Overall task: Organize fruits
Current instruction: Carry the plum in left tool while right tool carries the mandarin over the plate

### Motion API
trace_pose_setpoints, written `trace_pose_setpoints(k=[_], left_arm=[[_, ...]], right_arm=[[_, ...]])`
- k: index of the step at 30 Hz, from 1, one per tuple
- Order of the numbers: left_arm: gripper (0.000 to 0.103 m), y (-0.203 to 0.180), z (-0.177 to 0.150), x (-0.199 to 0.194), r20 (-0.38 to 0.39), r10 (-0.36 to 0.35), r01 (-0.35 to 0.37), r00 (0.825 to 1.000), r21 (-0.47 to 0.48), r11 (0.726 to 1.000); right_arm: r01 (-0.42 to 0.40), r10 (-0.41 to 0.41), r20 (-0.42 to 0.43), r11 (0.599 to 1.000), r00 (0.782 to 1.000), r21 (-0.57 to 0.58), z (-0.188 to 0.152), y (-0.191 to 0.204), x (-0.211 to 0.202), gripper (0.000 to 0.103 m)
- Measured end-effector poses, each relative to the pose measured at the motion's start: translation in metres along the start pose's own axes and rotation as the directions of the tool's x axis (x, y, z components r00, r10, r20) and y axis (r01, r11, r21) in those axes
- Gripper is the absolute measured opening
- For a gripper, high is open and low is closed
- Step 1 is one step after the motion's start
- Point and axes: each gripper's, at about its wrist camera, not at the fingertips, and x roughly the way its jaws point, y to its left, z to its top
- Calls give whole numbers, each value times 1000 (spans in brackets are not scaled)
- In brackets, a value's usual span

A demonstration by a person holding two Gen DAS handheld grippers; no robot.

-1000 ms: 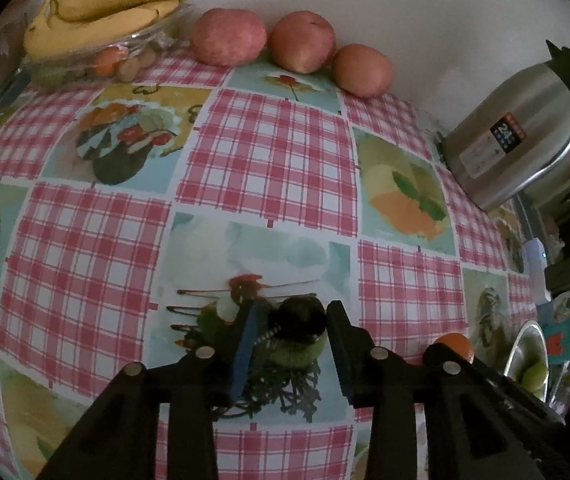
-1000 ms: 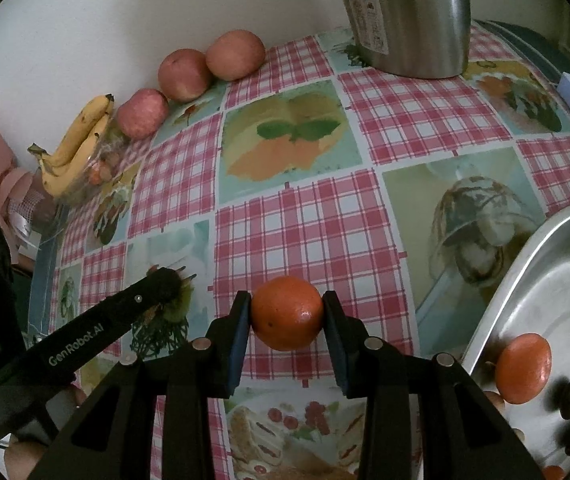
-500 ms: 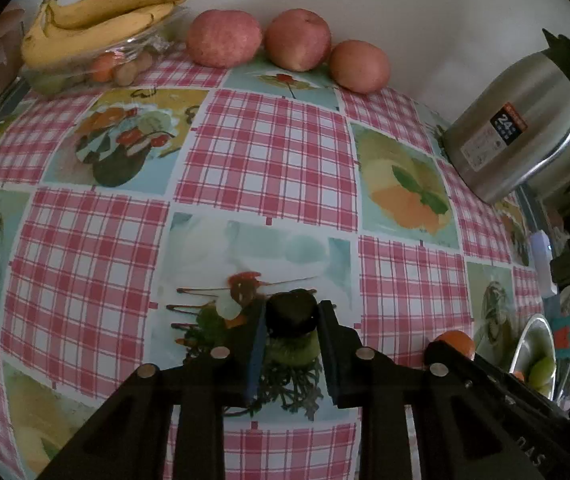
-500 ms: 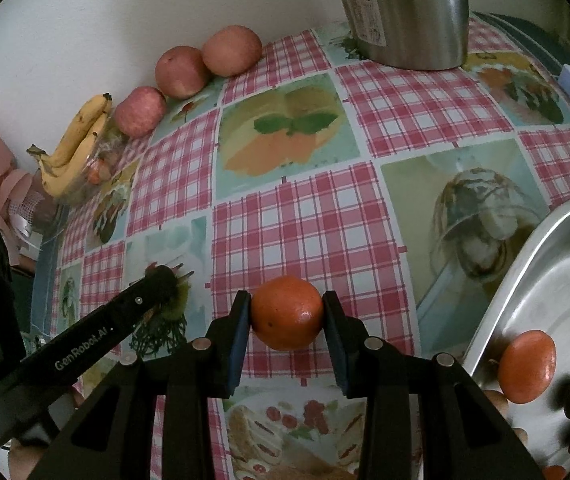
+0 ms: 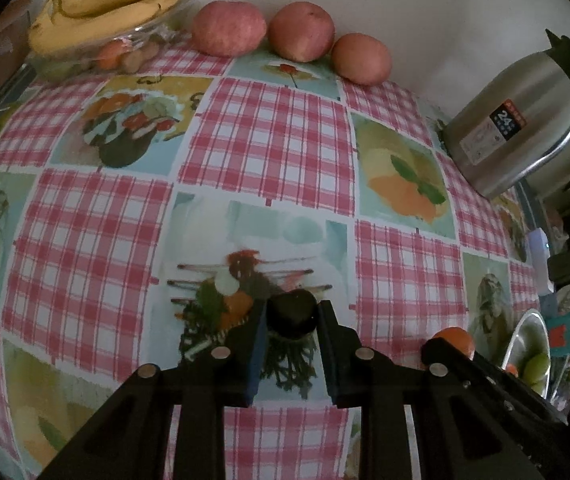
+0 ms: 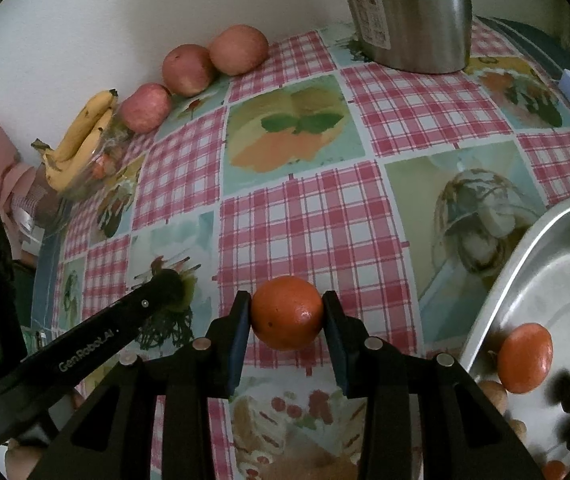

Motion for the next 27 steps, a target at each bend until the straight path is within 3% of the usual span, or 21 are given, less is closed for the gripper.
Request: trace_pose_setpoints(k=[27], left_arm=[[27,-28,-83,-73,43,41,-41,998,-4,999]], right_arm=[[-6,7,49,999,999,-34,-75,2,-76,37]])
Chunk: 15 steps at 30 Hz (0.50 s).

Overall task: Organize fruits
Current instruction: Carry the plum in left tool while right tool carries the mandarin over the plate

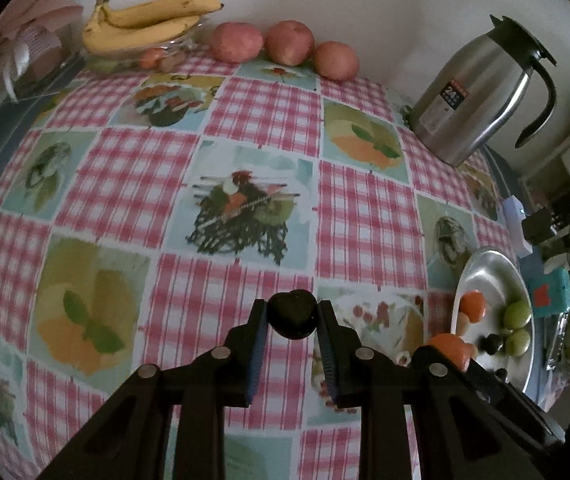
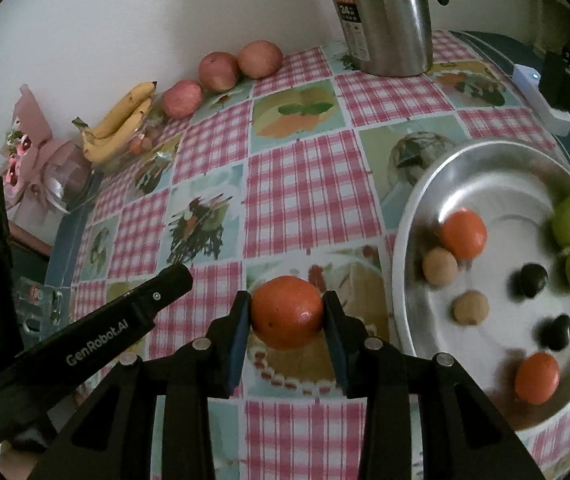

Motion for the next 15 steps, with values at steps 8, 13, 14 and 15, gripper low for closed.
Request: trace_pose_setpoints(k=[8,13,14,15], left_arm=[[27,1,-14,-9,9,3,-3,1000,-17,1000],[27,-5,-18,-13,16,-7,8,1000,-9,1000],[27,-6,-18,-13,15,-7,7,1000,-4,1000],[27,-8,-18,-12,15,-5,5,1000,2,1000]], right_arm=[[9,-8,-11,1000,1000,26,-22,-9,-11,37],[5,-5,-9,999,1000,51,-27,-19,-15,37],[8,-7,-7,998,1000,55,-26,-22,-16,37],[11,-10,-3,998,1000,58,-26,-24,-18,37]])
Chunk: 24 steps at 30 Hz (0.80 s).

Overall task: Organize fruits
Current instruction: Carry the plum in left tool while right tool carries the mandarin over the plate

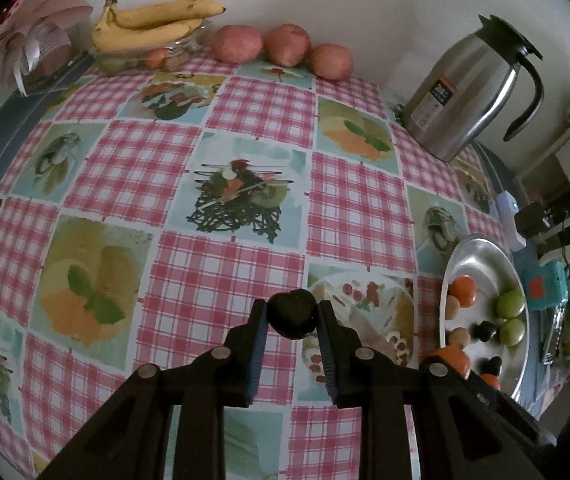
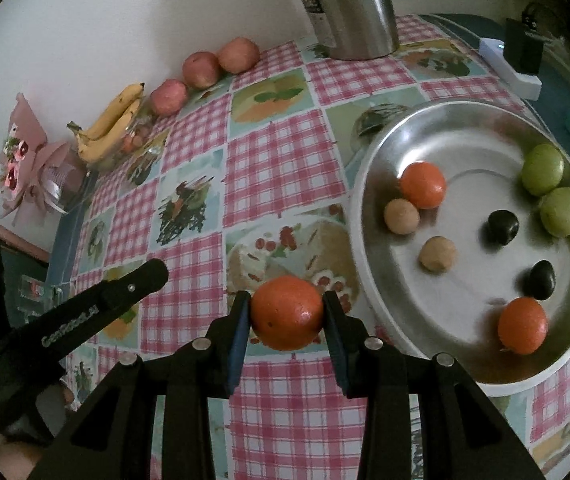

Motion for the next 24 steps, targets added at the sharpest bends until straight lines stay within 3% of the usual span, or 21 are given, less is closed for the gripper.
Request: trace_pose_setpoints(k=[14,24], left_arm=[[27,-48,-8,1,-5,-52,52,999,126,991],[27,-105,-28,4,-48,-147,155,988,258,954]], right_arm=[[72,-81,57,987,995,143,10,-58,-24,37],[147,-173,86,957,981,249,10,-99,-37,38]])
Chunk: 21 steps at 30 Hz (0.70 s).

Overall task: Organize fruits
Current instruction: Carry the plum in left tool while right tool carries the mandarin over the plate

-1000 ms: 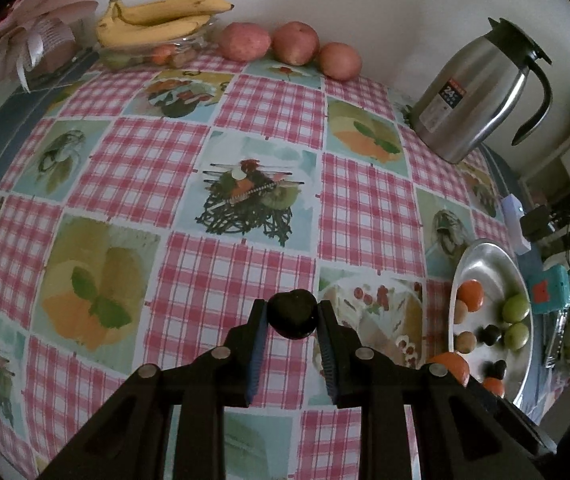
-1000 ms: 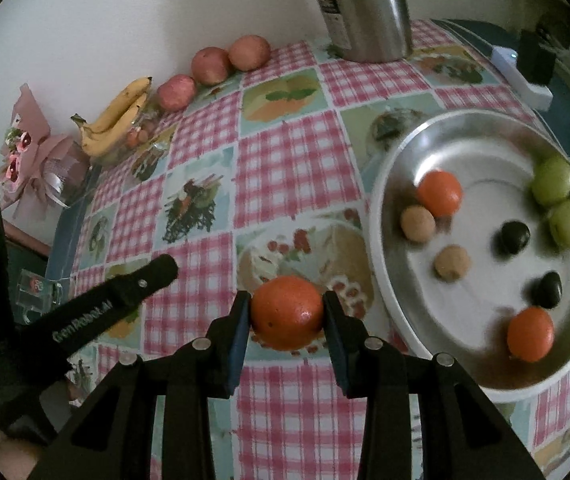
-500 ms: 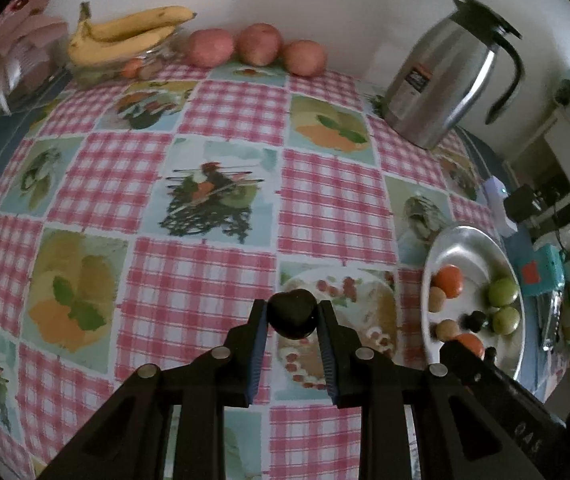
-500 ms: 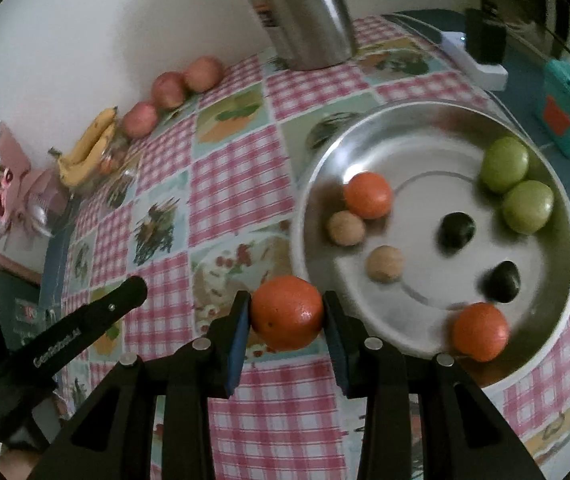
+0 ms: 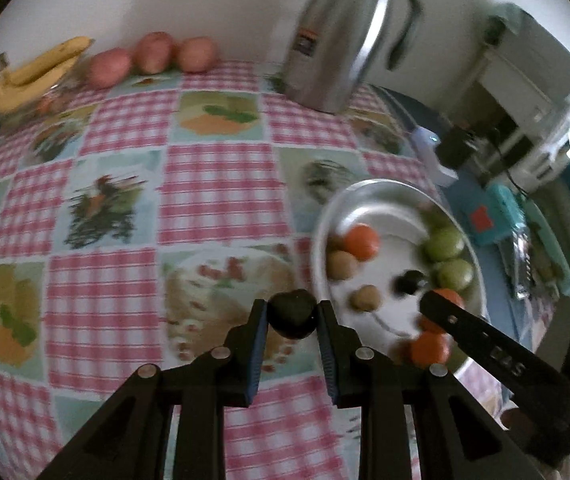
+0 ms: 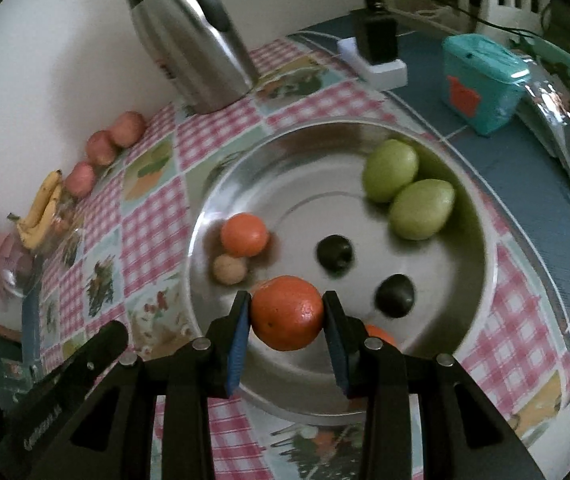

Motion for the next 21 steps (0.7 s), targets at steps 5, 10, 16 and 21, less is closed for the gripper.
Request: trace_pose_setpoints(k=[5,10,16,21], left_arm=[[27,-28,-4,8,3,-15,15,1000,93,996],[27,-42,-6,17,-6,-20,21,1000,147,989],[27,-50,-8,29,-4,-9,9,1000,194,981],[27,-52,-9,36,-8,6,-4,1000,217,976]], right_arm=[[14,-14,8,999,1000,33,2,-13,-3,38],[20,-21,12,999,1000,42,3,-18,-4,38],[25,-25,-10,999,1000,36,2,-16,2,38],[18,-17,-32,999,999,40,1,-15,8,38]])
